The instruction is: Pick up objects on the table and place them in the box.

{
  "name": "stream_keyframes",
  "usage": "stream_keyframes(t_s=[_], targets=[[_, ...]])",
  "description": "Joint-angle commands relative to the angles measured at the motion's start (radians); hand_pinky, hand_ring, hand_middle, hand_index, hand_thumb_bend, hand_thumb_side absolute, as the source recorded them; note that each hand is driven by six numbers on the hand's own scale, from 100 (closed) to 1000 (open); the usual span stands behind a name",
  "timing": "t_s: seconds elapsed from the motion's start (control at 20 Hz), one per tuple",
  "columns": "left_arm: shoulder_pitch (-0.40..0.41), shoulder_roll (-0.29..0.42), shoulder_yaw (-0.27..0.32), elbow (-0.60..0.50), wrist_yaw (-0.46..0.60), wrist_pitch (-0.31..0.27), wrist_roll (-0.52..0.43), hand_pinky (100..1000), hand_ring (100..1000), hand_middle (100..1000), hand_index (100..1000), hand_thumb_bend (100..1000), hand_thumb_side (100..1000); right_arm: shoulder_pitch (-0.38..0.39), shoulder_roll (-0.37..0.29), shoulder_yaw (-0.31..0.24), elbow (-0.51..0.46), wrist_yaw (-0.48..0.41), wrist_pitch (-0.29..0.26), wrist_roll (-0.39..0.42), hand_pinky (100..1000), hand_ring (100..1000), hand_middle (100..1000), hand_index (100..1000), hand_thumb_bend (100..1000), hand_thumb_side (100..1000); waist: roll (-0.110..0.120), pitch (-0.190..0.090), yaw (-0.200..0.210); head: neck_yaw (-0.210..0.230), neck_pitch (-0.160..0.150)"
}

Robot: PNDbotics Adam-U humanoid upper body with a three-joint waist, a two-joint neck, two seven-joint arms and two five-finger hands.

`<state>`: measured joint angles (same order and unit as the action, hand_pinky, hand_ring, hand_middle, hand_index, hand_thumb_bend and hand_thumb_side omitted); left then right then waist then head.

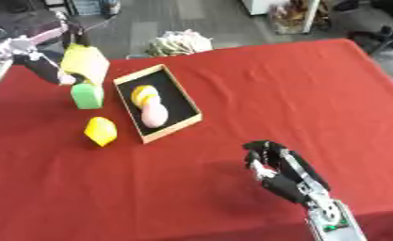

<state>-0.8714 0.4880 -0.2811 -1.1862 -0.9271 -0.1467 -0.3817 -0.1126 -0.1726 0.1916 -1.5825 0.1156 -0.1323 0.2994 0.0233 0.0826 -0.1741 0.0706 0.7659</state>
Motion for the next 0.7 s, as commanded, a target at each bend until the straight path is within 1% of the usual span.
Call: stream_keyframes(t_s=[0.05,0.3,0.7], targets=[[-0.044,-0.058,0.001,0.06,-0.055,-0.006,0.066,723,544,515,636,487,100,-0.009,-0.003,0.006,-0.01,-0.008,-0.002,0.009,721,587,555,748,100,438,-0.001,-0.009,-0.007,0.011,0.004],[-0.07,-0.129,-0.021,0.104,-0.092,-0.036,0.142,737,559,530,649,495,100,-0.018,0.002,0.014,-0.01,-0.011,-0.002,0.018,721,587,555,747,100,444,-0.003,0.0,-0.024,0.021,0.004],[-0.067,-0.185,-0.061,0.111,-0.08,-0.082,0.167,755,583,556,670,523,100,-0.028,0.007,0.02,-0.011,-0.013,-0.002,0.025,721,587,555,748,100,445,-0.004,0.008,-0.04,0.025,0.004]])
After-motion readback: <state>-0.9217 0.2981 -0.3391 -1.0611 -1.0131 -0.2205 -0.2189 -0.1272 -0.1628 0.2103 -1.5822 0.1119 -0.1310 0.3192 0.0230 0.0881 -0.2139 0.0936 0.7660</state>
